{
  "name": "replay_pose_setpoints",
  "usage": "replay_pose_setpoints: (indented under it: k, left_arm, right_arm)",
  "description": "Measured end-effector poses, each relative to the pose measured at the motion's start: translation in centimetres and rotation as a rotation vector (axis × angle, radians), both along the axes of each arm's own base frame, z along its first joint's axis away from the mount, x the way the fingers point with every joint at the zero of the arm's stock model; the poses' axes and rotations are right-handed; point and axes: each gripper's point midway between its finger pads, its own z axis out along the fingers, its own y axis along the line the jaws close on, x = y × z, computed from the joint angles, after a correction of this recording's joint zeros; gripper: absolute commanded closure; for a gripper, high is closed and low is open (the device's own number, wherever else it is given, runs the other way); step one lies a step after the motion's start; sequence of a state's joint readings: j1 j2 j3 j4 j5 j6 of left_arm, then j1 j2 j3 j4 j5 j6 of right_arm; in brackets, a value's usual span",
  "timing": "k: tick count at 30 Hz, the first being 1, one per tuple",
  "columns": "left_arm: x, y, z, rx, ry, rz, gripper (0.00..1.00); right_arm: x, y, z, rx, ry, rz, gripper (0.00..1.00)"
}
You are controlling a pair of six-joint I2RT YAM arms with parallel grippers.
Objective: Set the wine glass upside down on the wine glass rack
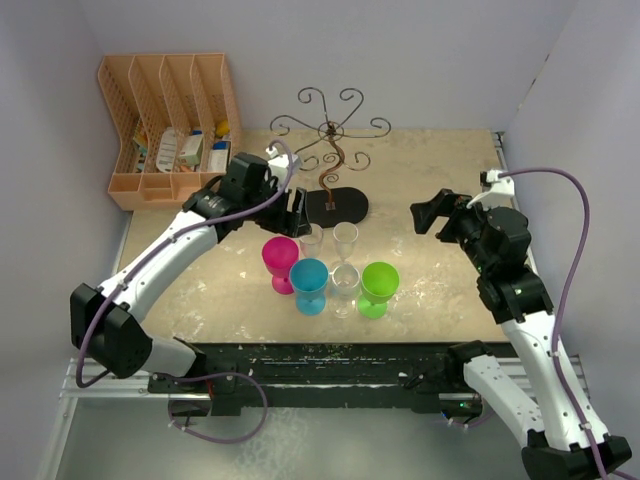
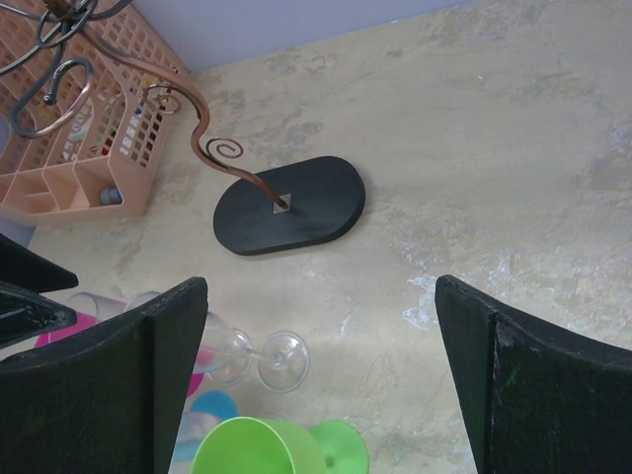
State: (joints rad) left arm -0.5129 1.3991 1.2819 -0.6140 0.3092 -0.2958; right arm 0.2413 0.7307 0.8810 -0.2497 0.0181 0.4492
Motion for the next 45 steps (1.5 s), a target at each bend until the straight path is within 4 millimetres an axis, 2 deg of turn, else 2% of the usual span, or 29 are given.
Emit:
replay_pose_setpoints:
  k: [3, 7, 12, 16, 22, 25, 28, 29, 37, 45]
  left_arm:
    - [-0.2, -0.6, -0.3, 0.004, -0.002, -0.013, 0.29]
    - [0.0, -0.9, -0.3, 0.009, -0.026, -0.018, 0.39]
    - [0.8, -0.7, -0.8, 0.026, -0.073, -0.007, 0.48]
    - [1.4, -0.5, -1.1, 0.038, -0.106, 0.001, 0.6]
    - [1.7, -0.3, -1.3, 0.046, -0.131, 0.011, 0.7]
    - [1.8, -0.2, -1.4, 0.05, -0.138, 0.011, 0.8]
    - [1.8, -0.1, -1.4, 0.058, -0.147, 0.007, 0.97]
    - [1.8, 0.0, -1.4, 0.063, -0.15, 0.009, 1.0]
    - [1.6, 1.2, -1.5, 0.123, -0.152, 0.016, 1.0]
    - [-0.4, 3.8, -1.0, 0.219, -0.137, 0.023, 1.0]
  right_arm:
    - [0.0, 0.0, 0.0, -0.006, 0.0, 0.001, 0.0]
    - [0.0, -0.2, -0.1, -0.013, -0.001, -0.007, 0.0]
    - [0.0, -0.4, 0.0, -0.016, -0.004, -0.015, 0.0]
    - [-0.2, -0.4, 0.2, -0.016, -0.012, -0.014, 0.0]
    - [-0.3, -0.5, 0.3, -0.016, -0.015, -0.017, 0.0]
    - [-0.3, -0.6, 0.3, -0.017, -0.014, -0.019, 0.0]
    - [-0.4, -0.6, 0.2, -0.019, -0.01, -0.022, 0.0]
    - [-0.5, -0.7, 0.2, -0.019, -0.01, -0.025, 0.0]
    - [-0.5, -1.0, -0.2, -0.027, 0.003, -0.039, 0.0]
    - [-0.3, -0.9, -0.6, -0.036, 0.018, -0.038, 0.0]
